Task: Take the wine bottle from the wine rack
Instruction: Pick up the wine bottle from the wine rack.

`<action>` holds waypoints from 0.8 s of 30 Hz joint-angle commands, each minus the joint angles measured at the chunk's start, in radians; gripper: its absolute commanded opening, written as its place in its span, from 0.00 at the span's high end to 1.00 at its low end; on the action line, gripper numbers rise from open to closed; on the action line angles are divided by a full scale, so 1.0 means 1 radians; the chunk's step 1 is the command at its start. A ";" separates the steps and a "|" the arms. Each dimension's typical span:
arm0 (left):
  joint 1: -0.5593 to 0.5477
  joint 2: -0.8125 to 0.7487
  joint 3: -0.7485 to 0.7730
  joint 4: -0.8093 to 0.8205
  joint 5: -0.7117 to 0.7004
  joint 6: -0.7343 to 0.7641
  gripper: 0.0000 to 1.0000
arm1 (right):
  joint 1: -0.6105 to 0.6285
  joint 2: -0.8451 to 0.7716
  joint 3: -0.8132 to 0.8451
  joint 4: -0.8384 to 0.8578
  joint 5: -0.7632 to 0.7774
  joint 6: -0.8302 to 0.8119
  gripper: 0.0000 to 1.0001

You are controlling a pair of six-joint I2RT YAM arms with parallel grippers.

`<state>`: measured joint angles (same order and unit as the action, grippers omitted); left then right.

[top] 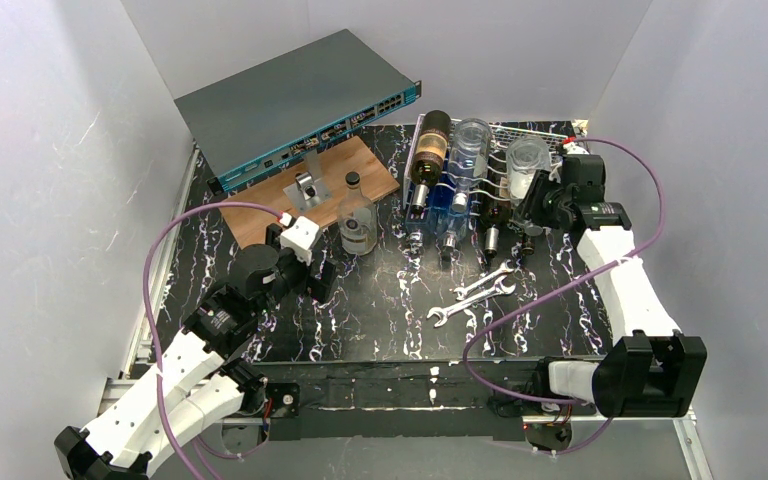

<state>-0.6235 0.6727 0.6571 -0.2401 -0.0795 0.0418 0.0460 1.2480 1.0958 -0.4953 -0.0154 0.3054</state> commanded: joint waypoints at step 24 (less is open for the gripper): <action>0.005 -0.043 -0.021 0.036 0.360 0.097 0.02 | -0.004 -0.201 0.166 0.074 -0.311 -0.115 0.99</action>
<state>-0.6235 0.6441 0.6479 -0.2310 0.1829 0.1062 0.0460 1.1221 1.1450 -0.6422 -0.2089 0.2352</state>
